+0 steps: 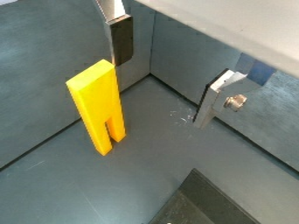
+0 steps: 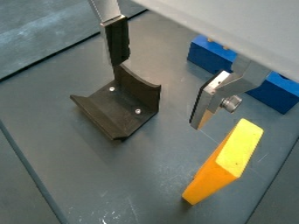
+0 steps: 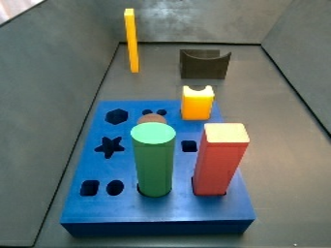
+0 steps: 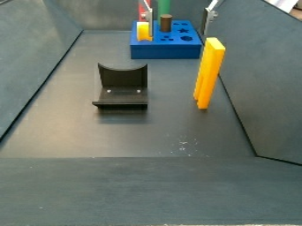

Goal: Pick up the double-square object. Move up. Move to above the board. Insert the double-square object.
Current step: Pick up the double-square object.

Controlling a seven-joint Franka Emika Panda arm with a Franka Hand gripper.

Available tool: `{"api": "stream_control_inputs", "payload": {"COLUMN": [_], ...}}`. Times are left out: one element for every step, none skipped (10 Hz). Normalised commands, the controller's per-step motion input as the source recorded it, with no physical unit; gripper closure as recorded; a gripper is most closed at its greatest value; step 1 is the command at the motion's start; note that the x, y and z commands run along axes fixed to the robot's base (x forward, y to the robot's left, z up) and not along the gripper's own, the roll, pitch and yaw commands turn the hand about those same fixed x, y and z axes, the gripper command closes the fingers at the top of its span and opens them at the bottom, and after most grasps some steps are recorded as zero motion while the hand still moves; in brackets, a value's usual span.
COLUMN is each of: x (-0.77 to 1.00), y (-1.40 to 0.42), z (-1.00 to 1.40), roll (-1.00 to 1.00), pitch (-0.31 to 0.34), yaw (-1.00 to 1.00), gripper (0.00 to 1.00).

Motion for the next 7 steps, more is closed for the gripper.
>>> {"api": "stream_control_inputs", "payload": {"x": [-0.34,-0.57,-0.81,-0.82,-0.85,-0.9,-0.79], "y": [0.0,0.0,-0.12,-0.16,-0.27,-0.31,-0.18], "z": [-0.11,-0.07,0.0,0.03,0.0,-0.11,-0.12], "roll": [0.02,0.07,0.06,0.0,0.0,0.08,0.09], "pitch": [-0.114,-0.15,-0.243,-0.276,-0.314,-0.281,-0.229], "yaw": [0.0,0.07,0.23,0.18,0.09,0.06,0.0], "gripper": [0.0,0.0,0.0,0.0,0.0,0.0,0.0]}}
